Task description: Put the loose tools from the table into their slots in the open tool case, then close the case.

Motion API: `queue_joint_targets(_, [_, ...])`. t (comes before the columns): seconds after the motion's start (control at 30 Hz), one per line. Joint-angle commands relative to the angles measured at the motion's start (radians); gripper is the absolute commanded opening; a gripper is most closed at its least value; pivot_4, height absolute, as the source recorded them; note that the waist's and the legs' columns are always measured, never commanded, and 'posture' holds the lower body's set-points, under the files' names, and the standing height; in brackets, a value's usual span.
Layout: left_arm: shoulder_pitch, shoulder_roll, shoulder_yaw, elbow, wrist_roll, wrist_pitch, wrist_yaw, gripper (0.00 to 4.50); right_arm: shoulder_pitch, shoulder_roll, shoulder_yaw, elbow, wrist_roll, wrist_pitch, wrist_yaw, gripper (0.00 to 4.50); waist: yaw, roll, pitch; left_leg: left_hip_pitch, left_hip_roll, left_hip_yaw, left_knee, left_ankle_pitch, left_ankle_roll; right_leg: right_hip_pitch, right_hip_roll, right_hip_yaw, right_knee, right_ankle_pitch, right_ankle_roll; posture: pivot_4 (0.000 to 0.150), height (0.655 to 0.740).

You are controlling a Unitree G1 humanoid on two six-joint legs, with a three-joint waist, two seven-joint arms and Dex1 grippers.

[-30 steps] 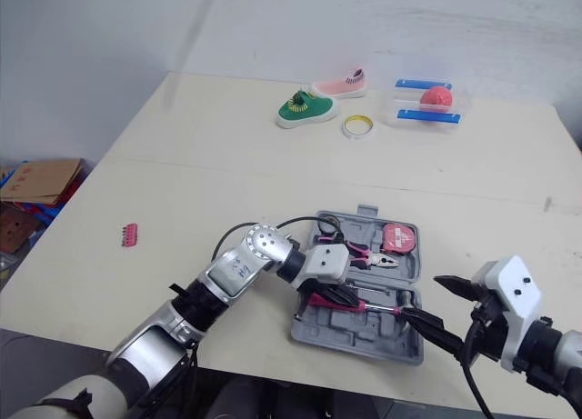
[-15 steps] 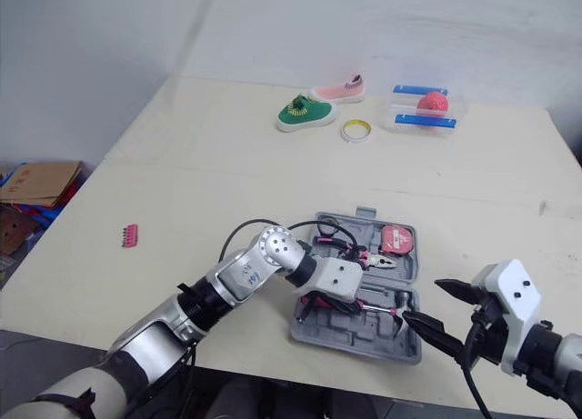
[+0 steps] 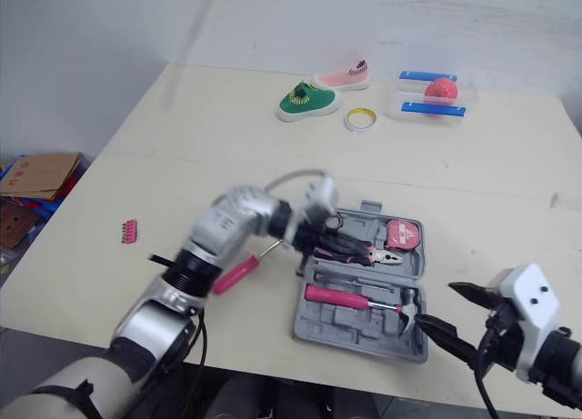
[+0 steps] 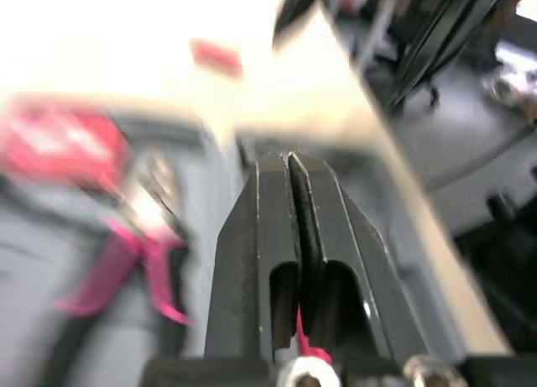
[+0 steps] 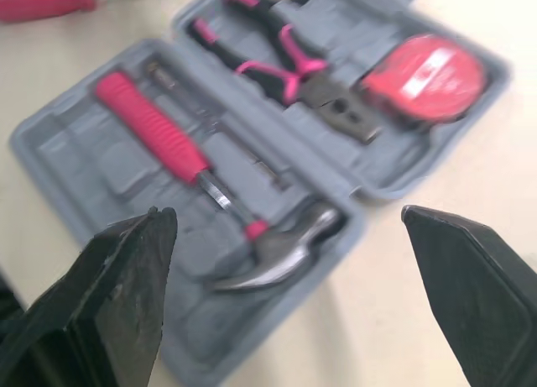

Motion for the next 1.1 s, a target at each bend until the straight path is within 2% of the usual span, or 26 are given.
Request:
queue_joint_targets(0.03, [0.054,0.129,0.052,-0.074,-0.027,0.029,-0.024,0.04,0.037,0.000,-0.109,0.067,-0.037,-0.036,0.057,4.50,-0.002,0.001,0.000,0.002,0.000,0.000,-0.001,0.000,-0.001,0.000,0.001,0.000,0.001,-0.002,-0.001,0.150,0.7304])
queue_joint_targets(0.1, [0.103,0.201,0.072,-0.097,-0.022,0.019,-0.016,0.04,0.050,-0.003,-0.139,0.098,-0.049,-0.046,0.087,4.50,0.000,0.002,0.001,0.003,0.001,0.000,-0.001,0.000,-0.003,0.000,0.001,0.000,0.003,-0.002,-0.002,0.150,0.7304])
queue_joint_targets(0.13, [0.138,0.242,0.107,-0.105,-0.036,0.054,0.000,0.27,0.059,-0.007,-0.156,0.119,-0.058,-0.052,0.106,4.50,0.000,0.001,0.002,0.003,0.001,0.000,0.000,0.000,-0.003,0.000,0.001,0.000,0.004,-0.002,-0.002,0.150,0.7304])
queue_joint_targets(0.2, [0.317,0.382,0.269,-0.165,-0.069,0.117,0.033,0.72,0.082,-0.023,-0.215,0.194,-0.070,-0.060,0.165,4.50,-0.012,0.003,0.006,0.003,0.001,0.000,0.001,-0.001,0.001,0.001,0.000,0.000,0.004,-0.002,-0.002,0.150,0.7304])
queue_joint_targets(0.27, [0.436,0.461,0.366,-0.228,-0.102,0.159,0.067,1.56,0.094,-0.035,-0.249,0.247,-0.078,-0.071,0.207,4.50,-0.023,0.000,0.009,0.005,0.002,0.002,-0.001,-0.003,0.004,0.002,0.000,0.002,0.004,-0.001,-0.003,0.150,0.7304])
queue_joint_targets(0.3, [0.516,0.484,0.452,-0.269,-0.130,0.198,0.093,1.69,0.098,-0.045,-0.265,0.285,-0.089,-0.078,0.224,4.50,-0.025,-0.003,0.011,0.006,0.002,0.000,-0.001,-0.003,0.004,0.002,0.000,0.002,0.004,-0.001,-0.004,0.150,0.7304])
queue_joint_targets(0.4, [0.746,0.514,0.732,-0.333,-0.183,0.282,0.177,3.06,0.120,-0.068,-0.293,0.412,-0.152,-0.119,0.270,4.50,-0.024,-0.005,0.013,0.006,0.002,-0.001,-0.001,-0.003,0.004,0.003,-0.003,0.001,0.004,0.000,-0.006,0.150,0.7304])
queue_joint_targets(0.5, [0.866,0.519,0.875,-0.359,-0.218,0.312,0.230,4.31,0.125,-0.078,-0.302,0.487,-0.187,-0.147,0.297,4.50,-0.018,-0.007,0.014,0.007,0.002,0.000,-0.002,-0.003,0.004,0.004,-0.004,0.000,0.001,-0.001,-0.008,0.150,0.7304])
queue_joint_targets(0.53, [0.922,0.508,0.965,-0.366,-0.231,0.341,0.261,4.42,0.124,-0.088,-0.306,0.532,-0.202,-0.162,0.310,4.50,-0.014,-0.006,0.014,0.007,0.002,-0.001,-0.001,-0.004,0.004,0.004,-0.004,0.000,0.002,-0.002,-0.009,0.150,0.7304])
queue_joint_targets(0.6, [1.029,0.491,1.103,-0.367,-0.229,0.350,0.310,4.42,0.106,-0.108,-0.300,0.612,-0.227,-0.191,0.327,4.50,-0.012,-0.006,0.014,0.007,0.002,0.000,-0.002,-0.004,0.003,0.003,-0.004,0.000,0.001,-0.011,-0.026,0.150,0.7304])
queue_joint_targets(0.7, [1.142,0.461,1.202,-0.432,-0.238,0.312,0.344,4.42,0.038,-0.156,-0.228,0.719,-0.296,-0.285,0.329,4.50,-0.018,-0.006,0.014,0.009,0.002,0.001,-0.003,-0.005,0.003,0.004,-0.005,0.000,0.001,-0.012,-0.027,0.150,0.7304])
queue_joint_targets(0.87, [1.060,0.352,1.200,-0.535,-0.247,0.386,0.606,4.42,-0.207,-0.266,-0.011,0.626,-0.226,-0.243,0.339,4.50,-0.024,-0.002,0.017,0.012,0.002,0.002,-0.002,-0.003,-0.001,0.007,-0.005,0.002,0.001,-0.009,-0.027,0.150,0.7304])
queue_joint_targets(0.97, [0.998,0.257,1.147,-0.605,-0.171,0.403,0.821,4.42,-0.491,-0.284,0.195,0.453,-0.053,-0.141,0.265,4.50,-0.031,-0.003,0.017,0.014,0.003,0.003,-0.002,-0.001,-0.001,0.008,-0.003,0.002,0.004,-0.005,-0.023,0.150,0.7304])
queue_joint_targets(1.0, [0.981,0.237,1.127,-0.615,-0.153,0.418,0.875,4.42,-0.572,-0.283,0.250,0.415,-0.001,-0.105,0.248,4.50,-0.037,-0.004,0.018,0.014,0.003,0.003,-0.002,0.000,0.000,0.008,-0.002,0.002,0.005,0.002,-0.011,0.150,0.7304])
queue_joint_targets(1.1, [0.956,0.195,1.050,-0.627,-0.124,0.420,0.957,4.42,-0.825,-0.265,0.430,0.339,0.107,-0.028,0.229,4.50,-0.035,-0.006,0.020,0.012,0.004,0.002,-0.002,0.002,-0.001,0.005,0.000,0.002,0.007,0.004,-0.010,0.150,0.7304])
